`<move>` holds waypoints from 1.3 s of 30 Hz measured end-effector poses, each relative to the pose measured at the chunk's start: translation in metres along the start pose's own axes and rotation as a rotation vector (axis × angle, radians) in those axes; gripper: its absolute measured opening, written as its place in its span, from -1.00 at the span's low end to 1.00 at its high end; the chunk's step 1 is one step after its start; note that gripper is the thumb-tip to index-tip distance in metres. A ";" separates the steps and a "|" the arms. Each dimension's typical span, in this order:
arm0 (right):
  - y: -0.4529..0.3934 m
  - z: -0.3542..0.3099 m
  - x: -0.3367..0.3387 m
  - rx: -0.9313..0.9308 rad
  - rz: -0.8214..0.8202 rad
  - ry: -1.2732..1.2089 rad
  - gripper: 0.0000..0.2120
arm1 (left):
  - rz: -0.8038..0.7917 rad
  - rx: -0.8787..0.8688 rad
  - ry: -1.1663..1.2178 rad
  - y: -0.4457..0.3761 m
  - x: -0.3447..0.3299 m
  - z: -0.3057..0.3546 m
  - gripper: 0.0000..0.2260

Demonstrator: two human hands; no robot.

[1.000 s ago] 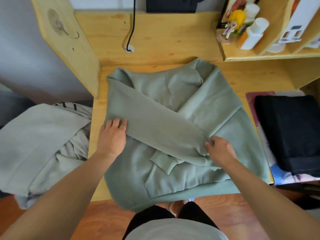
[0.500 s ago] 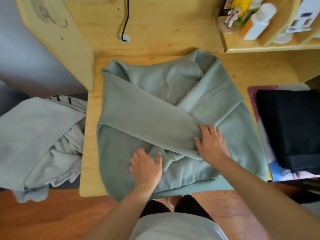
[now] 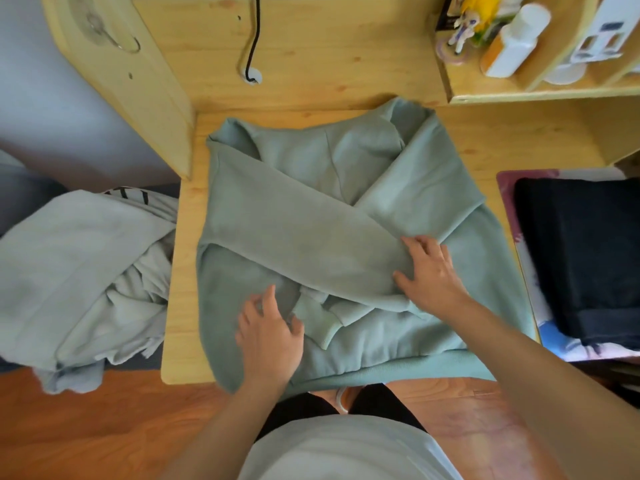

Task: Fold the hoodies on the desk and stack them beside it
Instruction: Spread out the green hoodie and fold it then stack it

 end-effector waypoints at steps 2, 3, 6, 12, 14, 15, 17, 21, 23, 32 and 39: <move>0.003 0.005 0.005 0.116 0.085 0.027 -0.39 | 0.087 -0.030 -0.052 0.003 0.001 -0.005 -0.40; 0.005 0.013 0.002 0.141 0.057 0.082 -0.38 | 0.072 -0.038 -0.083 0.001 -0.005 -0.011 -0.42; 0.015 0.037 -0.021 0.130 -0.133 0.263 -0.23 | -0.051 -0.097 -0.245 -0.014 -0.026 -0.030 -0.43; 0.048 0.025 -0.043 -0.032 -0.095 0.238 -0.20 | 0.046 -0.345 -0.381 -0.076 -0.010 -0.043 -0.45; 0.068 0.008 -0.047 -0.069 -0.089 0.216 -0.23 | 0.046 -0.447 -0.421 -0.107 0.003 -0.047 -0.44; 0.077 -0.002 -0.049 -0.071 -0.120 0.213 -0.24 | 0.026 -0.480 -0.438 -0.122 0.009 -0.050 -0.43; 0.092 -0.019 -0.052 -0.026 -0.207 0.242 -0.28 | -0.015 -0.497 -0.477 -0.147 0.023 -0.046 -0.41; 0.067 -0.027 -0.021 -0.040 -0.128 0.042 -0.50 | 0.318 -0.604 -0.294 -0.152 0.070 0.017 -0.67; 0.026 -0.018 0.001 -0.027 0.137 -0.011 -0.54 | 0.423 -0.755 -0.189 -0.145 0.074 0.064 -0.79; -0.048 0.047 -0.037 -0.076 0.149 0.285 -0.29 | -0.032 -0.284 -0.456 -0.224 -0.002 0.048 -0.33; -0.070 0.038 -0.007 -0.084 0.185 -0.021 -0.35 | 0.201 -0.239 -0.412 -0.160 0.042 0.033 -0.52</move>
Point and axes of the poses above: each hand's wrist, its own y-axis away from the middle knuckle, its own x-axis out of the back of the hand, z = x × y, the point moved 6 cm from there along -y, towards the middle knuckle, and after that the axes turned 8 degrees about z, right-handed, at the moved point
